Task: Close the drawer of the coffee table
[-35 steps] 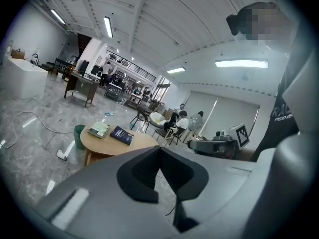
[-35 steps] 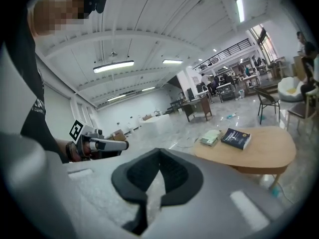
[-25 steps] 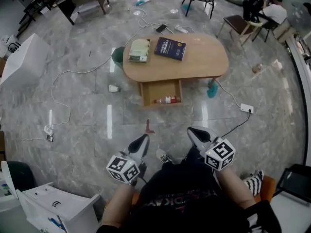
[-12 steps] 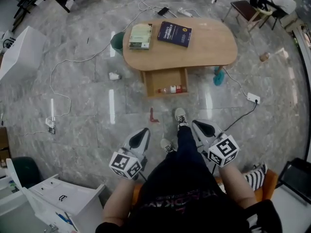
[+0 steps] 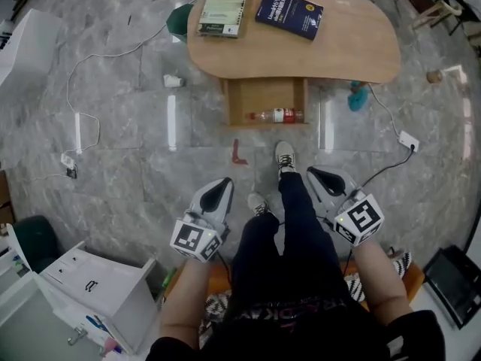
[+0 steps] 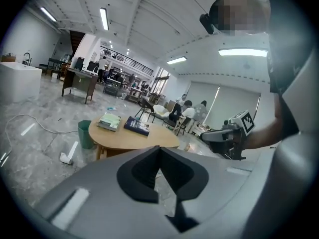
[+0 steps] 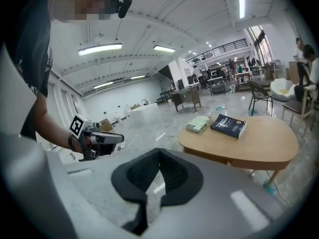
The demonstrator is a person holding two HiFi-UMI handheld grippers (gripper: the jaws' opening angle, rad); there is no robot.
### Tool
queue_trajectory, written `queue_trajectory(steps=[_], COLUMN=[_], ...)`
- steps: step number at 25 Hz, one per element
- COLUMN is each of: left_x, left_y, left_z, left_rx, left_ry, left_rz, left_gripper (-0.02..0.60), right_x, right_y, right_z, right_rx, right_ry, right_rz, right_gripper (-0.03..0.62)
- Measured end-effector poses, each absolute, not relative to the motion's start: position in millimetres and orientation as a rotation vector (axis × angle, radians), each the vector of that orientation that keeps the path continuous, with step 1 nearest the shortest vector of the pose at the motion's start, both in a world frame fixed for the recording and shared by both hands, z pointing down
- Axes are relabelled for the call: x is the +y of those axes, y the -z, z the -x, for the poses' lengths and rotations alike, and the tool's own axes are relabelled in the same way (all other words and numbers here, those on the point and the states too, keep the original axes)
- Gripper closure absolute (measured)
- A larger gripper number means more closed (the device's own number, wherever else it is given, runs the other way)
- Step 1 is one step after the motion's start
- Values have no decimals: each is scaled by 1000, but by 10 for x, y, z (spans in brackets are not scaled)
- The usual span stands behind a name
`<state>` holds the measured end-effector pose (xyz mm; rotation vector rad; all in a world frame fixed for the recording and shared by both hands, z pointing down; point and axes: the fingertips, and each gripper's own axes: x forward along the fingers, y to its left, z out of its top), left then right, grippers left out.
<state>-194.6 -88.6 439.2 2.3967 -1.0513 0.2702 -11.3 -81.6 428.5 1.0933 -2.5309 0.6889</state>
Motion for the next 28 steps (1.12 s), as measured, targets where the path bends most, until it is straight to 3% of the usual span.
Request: queue_trajectory(steps=[8,9,10,12,13,16,19,21,25,28], left_x=[-1096,-1123,-1149,-1205,-1242,-1418,-1619,-1727,-1907,-2003], left_y=[-5743,-5920,-6103,-6448,-6603,-7018,-7464,-7782,-8351,-8730], left_z=[2084,2129,2174,2240,2258,2310,2373,2425,2568,2681], left_rx=[-1079,-1090,-1101,-1119,-1126,-1162,-1219,-1262,-1357,-1396], left_ry=[-311,-328,-344,-373,-385,-394,-394,-422,-484,-503], left_rz=[-2347,-2340,-2338,-2335,-2334,-2331,-2318,-2314,-2321,-2334], left_gripper=[580,580,580,572,533,517,461,362,267,256], right_x=[-1007,-1028,-1056,-1115,-1142,-1247,-1378,-1459,-1596,-1643], right_y=[-5585,-5771,-5957,-6311,-6477,-6960,-7412,-7713,-8280,-8651], right_z=[-41,-61,-87,-185,-250,-442,-621,-722,-901,-976], right_rx=[-2448,-2438,-2428,-2399,-2382,-2345,-2321,-2301,-2273,-2279], right_ry=[-682,-677,-676,-672,-669,-677,-656,-632,-591,-572], right_rz=[-1115,-1116,-1120,-1149,-1166,-1199,-1228,-1249,-1293,-1305], right_gripper=[589,580,526,520,520,500,483,454,367,355])
